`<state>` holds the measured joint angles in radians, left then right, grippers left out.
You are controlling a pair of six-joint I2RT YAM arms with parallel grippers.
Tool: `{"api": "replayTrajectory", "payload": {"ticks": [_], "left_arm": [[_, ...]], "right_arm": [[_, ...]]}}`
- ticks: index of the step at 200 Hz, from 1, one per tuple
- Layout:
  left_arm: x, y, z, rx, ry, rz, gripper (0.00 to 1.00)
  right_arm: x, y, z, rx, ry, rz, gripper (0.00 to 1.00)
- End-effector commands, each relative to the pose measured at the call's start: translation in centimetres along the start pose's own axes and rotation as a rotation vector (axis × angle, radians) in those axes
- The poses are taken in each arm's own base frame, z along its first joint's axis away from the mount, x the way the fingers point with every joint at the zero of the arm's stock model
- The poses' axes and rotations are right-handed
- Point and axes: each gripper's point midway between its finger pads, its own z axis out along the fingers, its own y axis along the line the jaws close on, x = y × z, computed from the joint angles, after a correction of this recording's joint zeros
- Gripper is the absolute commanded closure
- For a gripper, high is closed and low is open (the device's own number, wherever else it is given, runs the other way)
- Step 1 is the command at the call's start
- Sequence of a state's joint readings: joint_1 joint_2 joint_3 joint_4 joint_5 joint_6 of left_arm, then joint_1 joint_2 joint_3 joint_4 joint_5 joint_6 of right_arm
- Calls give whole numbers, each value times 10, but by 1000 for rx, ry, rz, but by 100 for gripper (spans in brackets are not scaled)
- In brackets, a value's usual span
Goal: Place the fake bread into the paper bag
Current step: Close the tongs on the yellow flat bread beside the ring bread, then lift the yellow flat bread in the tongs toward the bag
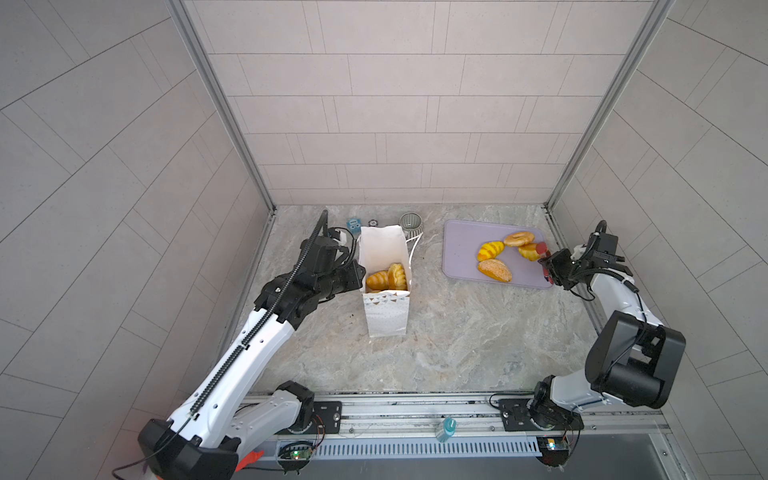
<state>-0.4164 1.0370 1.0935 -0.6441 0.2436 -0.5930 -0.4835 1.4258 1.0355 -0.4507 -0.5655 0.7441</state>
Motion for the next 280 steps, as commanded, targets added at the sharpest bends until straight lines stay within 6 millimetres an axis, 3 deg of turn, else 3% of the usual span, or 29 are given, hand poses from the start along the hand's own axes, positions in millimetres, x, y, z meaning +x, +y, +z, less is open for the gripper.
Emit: {"api": "replayTrajectory", "payload": {"ticks": [1, 48, 89, 222, 280], "left_arm": [[-5, 0, -4, -9, -6, 6, 82], [-5, 0, -5, -16, -5, 10, 82], [-5, 1, -6, -21, -8, 8, 82], [-4, 6, -15, -47, -22, 4, 82], [-3, 8, -16, -53, -21, -1, 82]], "right_arm": [[-2, 9, -22, 6, -42, -43, 65], [2, 16, -46, -3, -84, -69, 65], [18, 39, -66, -53, -97, -137, 65], [128, 169, -102, -310, 33, -544, 66], [150, 213, -143, -439, -17, -663, 66]]}}
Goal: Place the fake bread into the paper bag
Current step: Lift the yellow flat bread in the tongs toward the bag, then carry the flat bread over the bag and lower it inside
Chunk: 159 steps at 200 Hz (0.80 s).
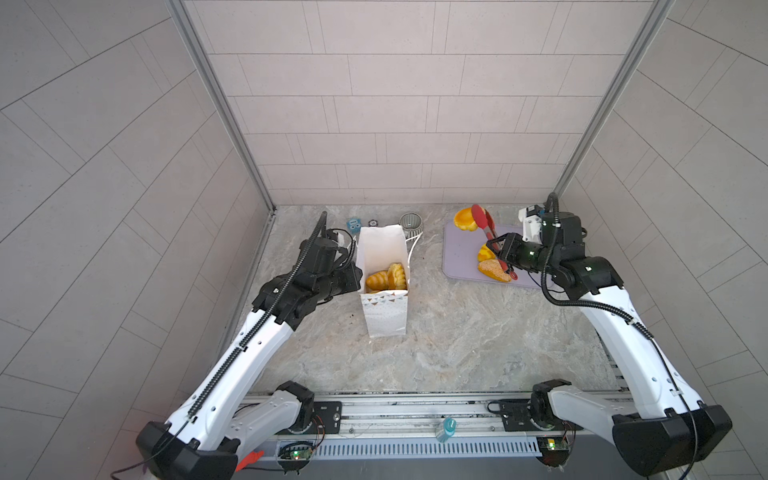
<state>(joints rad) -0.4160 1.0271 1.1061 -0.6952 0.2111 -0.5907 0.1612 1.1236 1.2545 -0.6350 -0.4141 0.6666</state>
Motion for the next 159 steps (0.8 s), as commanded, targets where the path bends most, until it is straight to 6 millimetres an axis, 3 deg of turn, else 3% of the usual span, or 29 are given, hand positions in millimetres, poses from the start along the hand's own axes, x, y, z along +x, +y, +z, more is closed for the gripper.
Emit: {"api": "replayTrajectory", "payload": {"ticks": [1, 90, 159], "left_arm": [[-6, 1, -10, -11, -25, 0, 82], [-6, 2, -11, -17, -29, -4, 82], [-6, 3, -13, -24, -33, -10, 82]], "right_arm": [[-22, 32, -25, -64, -104, -80, 66], [-21, 116, -62, -257, -137, -274, 65], [10, 167, -71, -353, -86, -442, 64]]}}
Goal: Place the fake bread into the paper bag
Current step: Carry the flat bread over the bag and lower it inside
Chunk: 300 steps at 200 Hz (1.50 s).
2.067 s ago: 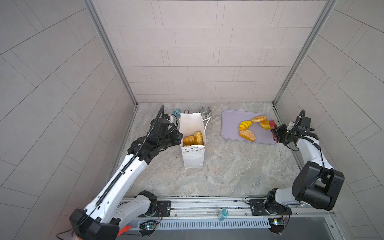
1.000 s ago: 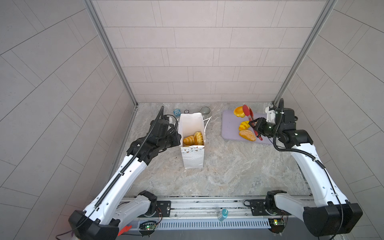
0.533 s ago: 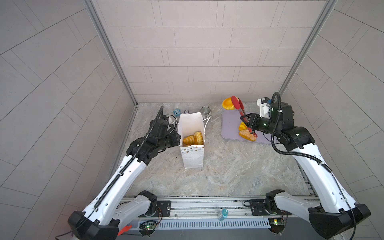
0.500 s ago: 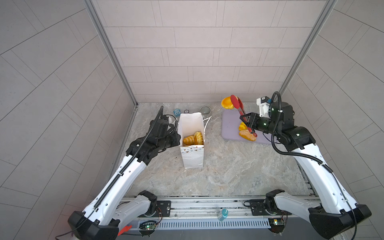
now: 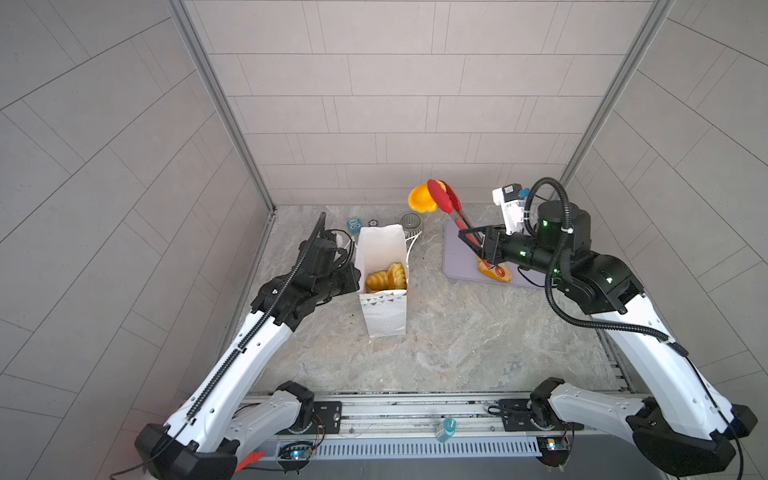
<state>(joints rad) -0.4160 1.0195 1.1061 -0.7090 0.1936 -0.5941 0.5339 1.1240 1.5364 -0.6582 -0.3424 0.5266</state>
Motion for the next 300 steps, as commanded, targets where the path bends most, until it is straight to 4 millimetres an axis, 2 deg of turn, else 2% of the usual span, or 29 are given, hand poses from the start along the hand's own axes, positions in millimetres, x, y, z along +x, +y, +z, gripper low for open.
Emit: {"api": "replayTrajectory", "payload": {"ticks": [1, 73, 99, 173, 207, 300], "left_arm": [[-7, 0, -10, -6, -28, -6, 82], [-7, 2, -11, -13, -37, -19, 82], [-7, 1, -11, -11, -37, -21, 82], [-8, 1, -11, -10, -36, -21, 82], [-8, 0, -9, -10, -33, -21, 82], [-7, 0, -6, -7, -26, -22, 82]], "right_arm": [[-9, 17, -2, -19, -29, -84, 64], [10, 47, 9, -42, 57, -213, 64], [18, 52, 16, -26, 93, -258, 64], [53, 42, 41, 51, 239, -322, 62], [66, 42, 45, 57, 284, -348, 61], [70, 49, 45, 44, 290, -365, 46]]}}
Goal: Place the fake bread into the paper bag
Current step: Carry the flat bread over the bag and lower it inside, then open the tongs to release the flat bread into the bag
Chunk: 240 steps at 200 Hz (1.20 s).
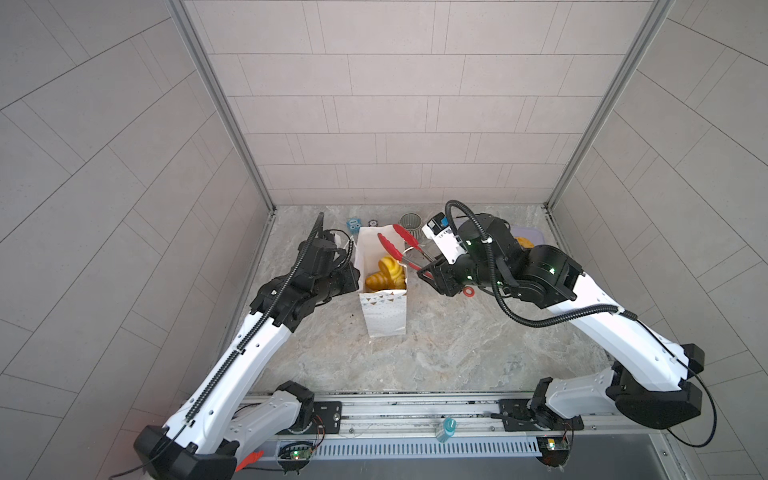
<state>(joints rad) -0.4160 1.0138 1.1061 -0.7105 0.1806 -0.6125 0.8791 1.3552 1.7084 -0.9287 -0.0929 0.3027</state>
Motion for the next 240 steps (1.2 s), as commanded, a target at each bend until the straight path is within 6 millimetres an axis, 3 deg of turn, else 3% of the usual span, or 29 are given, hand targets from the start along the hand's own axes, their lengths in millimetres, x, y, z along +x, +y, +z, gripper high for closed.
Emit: {"api": "replayTrajectory", "payload": {"ticks": [1, 104, 193, 240], "left_arm": [[-5, -1, -4, 1, -15, -4, 82], [-6, -3, -5, 7, -16, -4, 82], [-7, -5, -5, 12, -12, 1, 82], [-7, -6, -6, 18, -14, 8, 82]], "right_arm": [[-13, 4, -9, -2, -52, -14, 46], [-37, -6, -31, 56, -166, -3, 47], [-57, -41, -73, 201, -307, 31, 45], [-53, -84, -84, 258, -329, 178, 46]]}}
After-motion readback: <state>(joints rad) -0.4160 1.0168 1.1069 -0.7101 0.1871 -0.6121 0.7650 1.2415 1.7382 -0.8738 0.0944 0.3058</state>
